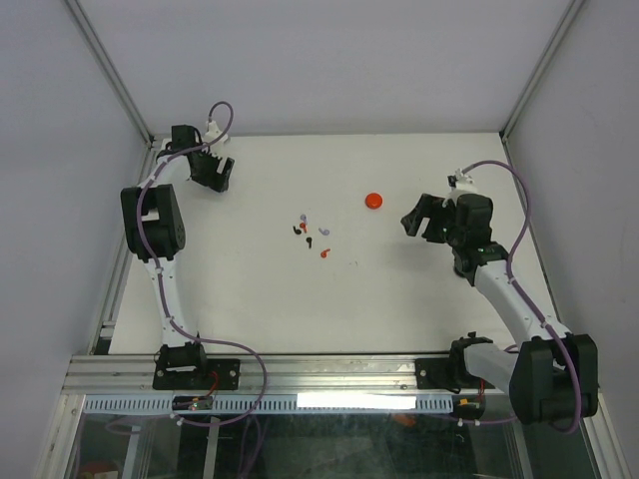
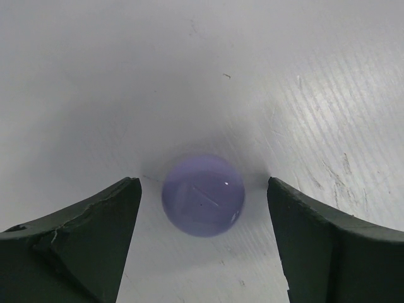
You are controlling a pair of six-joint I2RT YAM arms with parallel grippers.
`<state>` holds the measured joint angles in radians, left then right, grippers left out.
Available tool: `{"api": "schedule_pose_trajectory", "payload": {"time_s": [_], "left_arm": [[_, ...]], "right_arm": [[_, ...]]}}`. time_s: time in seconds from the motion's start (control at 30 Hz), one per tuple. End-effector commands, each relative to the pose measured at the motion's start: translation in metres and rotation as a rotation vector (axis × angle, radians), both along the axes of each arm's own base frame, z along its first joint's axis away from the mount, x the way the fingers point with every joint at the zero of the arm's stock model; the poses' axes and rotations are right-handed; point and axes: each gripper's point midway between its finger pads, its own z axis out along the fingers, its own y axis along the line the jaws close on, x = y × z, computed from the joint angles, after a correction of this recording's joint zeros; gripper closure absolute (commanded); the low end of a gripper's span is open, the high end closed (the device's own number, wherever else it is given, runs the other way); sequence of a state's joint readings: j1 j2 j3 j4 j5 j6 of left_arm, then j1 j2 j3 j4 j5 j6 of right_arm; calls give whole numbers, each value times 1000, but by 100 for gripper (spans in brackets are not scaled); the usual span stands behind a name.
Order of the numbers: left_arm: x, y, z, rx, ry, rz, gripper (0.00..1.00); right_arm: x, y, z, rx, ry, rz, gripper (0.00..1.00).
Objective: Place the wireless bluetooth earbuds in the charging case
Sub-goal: Pick up the charging case at the center of the board.
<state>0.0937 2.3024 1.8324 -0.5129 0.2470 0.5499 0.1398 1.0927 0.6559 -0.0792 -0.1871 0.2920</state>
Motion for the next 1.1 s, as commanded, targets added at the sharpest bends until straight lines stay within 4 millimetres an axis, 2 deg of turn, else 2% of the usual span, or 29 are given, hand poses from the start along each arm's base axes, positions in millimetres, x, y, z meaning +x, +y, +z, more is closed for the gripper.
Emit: {"api": "schedule_pose_trajectory", "payload": {"time_s": [0.0, 0.2, 0.3, 0.4, 0.53, 0.7, 0.83, 0.97, 1.07], "left_arm": [[1, -5, 10, -26, -9, -82, 21], [-14, -15, 8, -71, 29, -104, 33], [-19, -15, 14, -69, 25, -112, 47], [-20, -19, 21, -86, 16, -115, 49], [-24, -21, 22, -97, 20, -112, 62], [-26, -28, 43, -140, -4, -102, 67], [-31, -45, 68, -231, -15, -76, 68], [-49, -72, 79, -308, 12, -72, 81], [-64, -95, 85, -331, 3, -54, 83]], "right_arm": [[13, 3, 23, -7, -81, 15, 18], [12, 5, 22, 1, -78, 27, 18], [11, 6, 24, 6, -82, 34, 18], [9, 8, 24, 15, -85, 42, 18], [8, 9, 26, 24, -91, 46, 18], [7, 10, 29, 32, -100, 51, 18], [5, 18, 37, 62, -120, 88, 18], [1, 27, 48, 90, -140, 125, 18], [-3, 36, 55, 111, -154, 159, 19]]}}
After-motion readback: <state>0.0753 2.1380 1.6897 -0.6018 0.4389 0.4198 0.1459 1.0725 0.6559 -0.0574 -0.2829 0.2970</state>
